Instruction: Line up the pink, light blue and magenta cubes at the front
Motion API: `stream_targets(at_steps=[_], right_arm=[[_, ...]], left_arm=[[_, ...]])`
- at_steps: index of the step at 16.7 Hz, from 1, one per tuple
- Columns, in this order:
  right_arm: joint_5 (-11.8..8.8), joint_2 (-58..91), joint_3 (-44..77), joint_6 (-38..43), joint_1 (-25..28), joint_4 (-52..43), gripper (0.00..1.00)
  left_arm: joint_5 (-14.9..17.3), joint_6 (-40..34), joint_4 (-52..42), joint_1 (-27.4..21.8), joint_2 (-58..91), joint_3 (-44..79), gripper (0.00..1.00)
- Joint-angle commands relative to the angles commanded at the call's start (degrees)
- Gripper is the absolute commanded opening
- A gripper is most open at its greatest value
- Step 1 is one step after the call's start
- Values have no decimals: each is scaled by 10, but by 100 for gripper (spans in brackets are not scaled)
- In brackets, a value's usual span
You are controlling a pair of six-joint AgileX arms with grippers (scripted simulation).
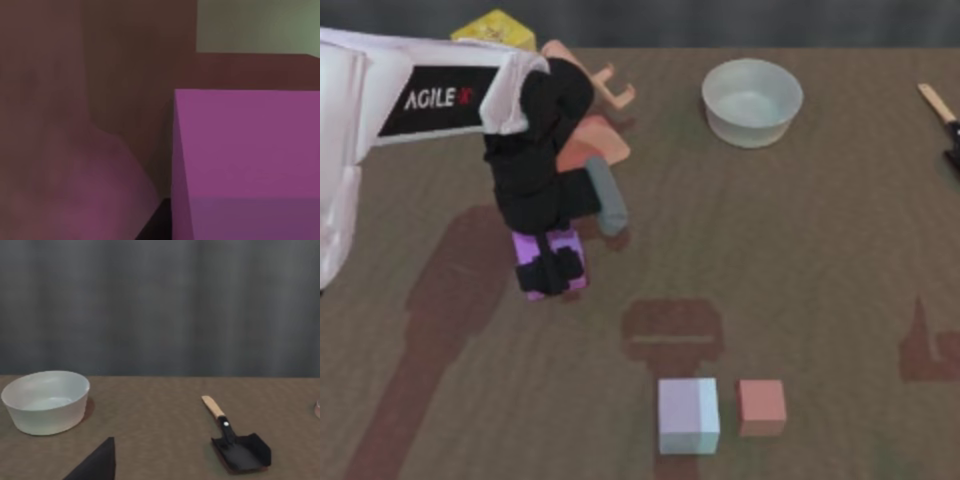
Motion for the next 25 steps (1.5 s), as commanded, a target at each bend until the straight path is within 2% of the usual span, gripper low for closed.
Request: stream_targets(at_steps=[4, 10, 16, 20, 25], right_arm=[[0, 0, 0, 0, 0, 0, 100], [0, 0, 0, 0, 0, 0, 100], [0, 0, 0, 0, 0, 0, 100], [0, 0, 0, 0, 0, 0, 100], [0, 0, 0, 0, 0, 0, 100]], left_arm=[[2, -1, -15, 1, -11, 8, 0], [2, -3, -127, 10, -50, 76, 0], [2, -2, -136, 7, -56, 81, 0], [1, -5, -119, -25, -117, 16, 0], [1, -9, -89, -104, -252, -172, 0]])
